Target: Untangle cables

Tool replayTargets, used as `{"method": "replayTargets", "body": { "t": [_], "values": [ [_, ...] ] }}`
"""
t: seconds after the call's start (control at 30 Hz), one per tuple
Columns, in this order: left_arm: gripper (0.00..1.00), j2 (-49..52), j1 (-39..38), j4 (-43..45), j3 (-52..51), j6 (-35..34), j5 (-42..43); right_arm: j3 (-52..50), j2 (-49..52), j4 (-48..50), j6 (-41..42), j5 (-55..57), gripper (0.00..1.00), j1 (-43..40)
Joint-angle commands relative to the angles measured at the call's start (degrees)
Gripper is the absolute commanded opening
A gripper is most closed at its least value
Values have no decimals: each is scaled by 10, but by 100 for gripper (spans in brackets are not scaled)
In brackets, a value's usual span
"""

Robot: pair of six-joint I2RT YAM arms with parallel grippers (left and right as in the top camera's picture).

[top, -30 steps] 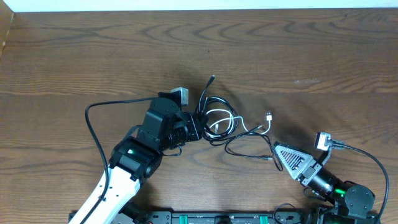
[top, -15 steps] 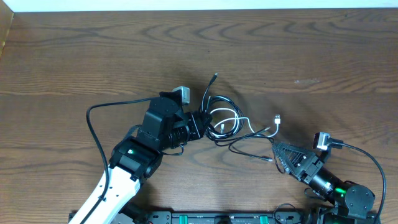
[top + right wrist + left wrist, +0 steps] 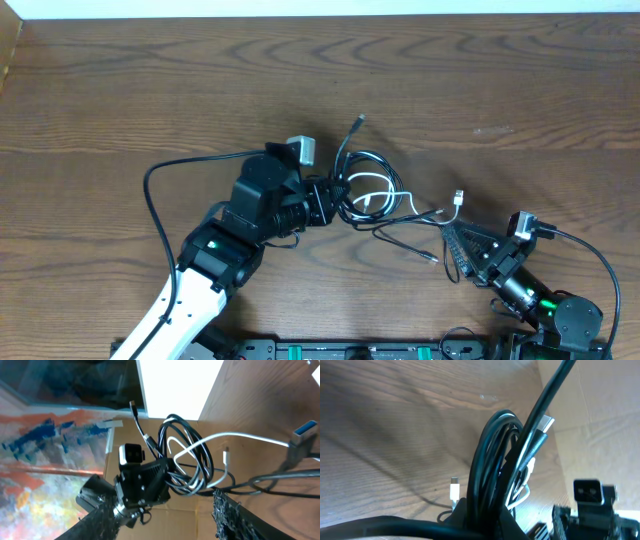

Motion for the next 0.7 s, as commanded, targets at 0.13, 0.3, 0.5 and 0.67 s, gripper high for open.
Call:
{"method": "replayTargets", "body": {
  "t": [0.13,0.3,0.5,0.67],
  "values": [
    [8,-2,-32,26,12,76,12,-1,-3,-24,28,73,56,35],
    [7,-2,-34,48,12,77,12,-1,-3,-94,28,102,55,73],
    [8,-2,-34,64,12,77,12,-1,-3,-105,28,170,56,118],
    [7,-2,-38,62,12,82,14,-1,-3,-105,60,220,57,141]
  ]
}}
